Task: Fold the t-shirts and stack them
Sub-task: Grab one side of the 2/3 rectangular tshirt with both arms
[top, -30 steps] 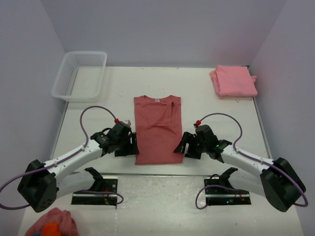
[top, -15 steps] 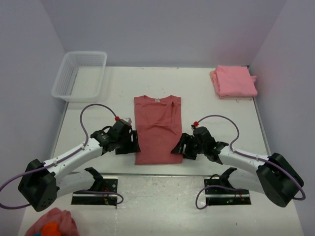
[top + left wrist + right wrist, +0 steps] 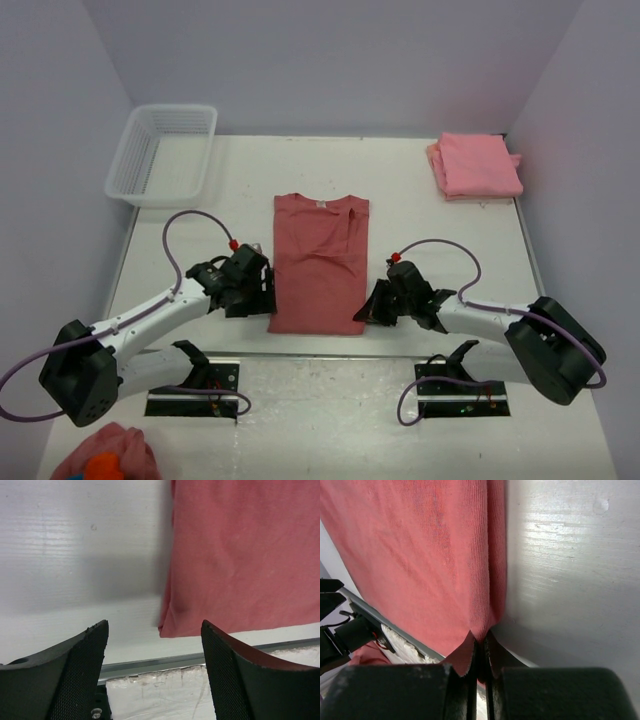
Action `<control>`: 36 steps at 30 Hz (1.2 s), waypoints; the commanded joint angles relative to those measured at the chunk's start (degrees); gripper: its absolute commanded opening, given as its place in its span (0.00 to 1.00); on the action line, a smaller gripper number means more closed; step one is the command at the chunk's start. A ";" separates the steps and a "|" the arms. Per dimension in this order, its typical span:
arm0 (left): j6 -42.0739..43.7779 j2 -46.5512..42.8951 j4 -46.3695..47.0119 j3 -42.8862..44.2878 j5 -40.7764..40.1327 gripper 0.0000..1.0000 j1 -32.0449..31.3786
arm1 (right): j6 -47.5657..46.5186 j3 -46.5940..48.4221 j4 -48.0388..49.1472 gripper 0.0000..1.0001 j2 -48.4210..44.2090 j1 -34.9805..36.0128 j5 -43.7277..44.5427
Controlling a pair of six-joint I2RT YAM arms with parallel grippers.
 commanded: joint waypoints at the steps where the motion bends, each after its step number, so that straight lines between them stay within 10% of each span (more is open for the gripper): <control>1: -1.11 1.35 -3.33 1.68 -2.67 0.76 -0.19 | -1.12 -0.91 -6.07 0.00 2.19 0.77 4.80; 21: -3.22 5.22 16.43 -10.45 12.45 0.60 -0.10 | -2.43 0.59 -8.01 0.00 0.96 0.86 5.42; 25: -3.57 5.92 18.73 -11.68 13.77 0.42 -0.02 | -2.79 0.76 -8.88 0.00 0.88 0.86 5.68; 29: -4.36 5.58 16.90 -11.77 13.86 0.00 -0.02 | -3.49 1.64 -10.55 0.00 0.44 1.21 5.60; 36: -5.51 -3.30 7.41 -7.73 14.21 0.00 -0.10 | -7.09 6.21 -21.43 0.00 -4.74 2.79 5.42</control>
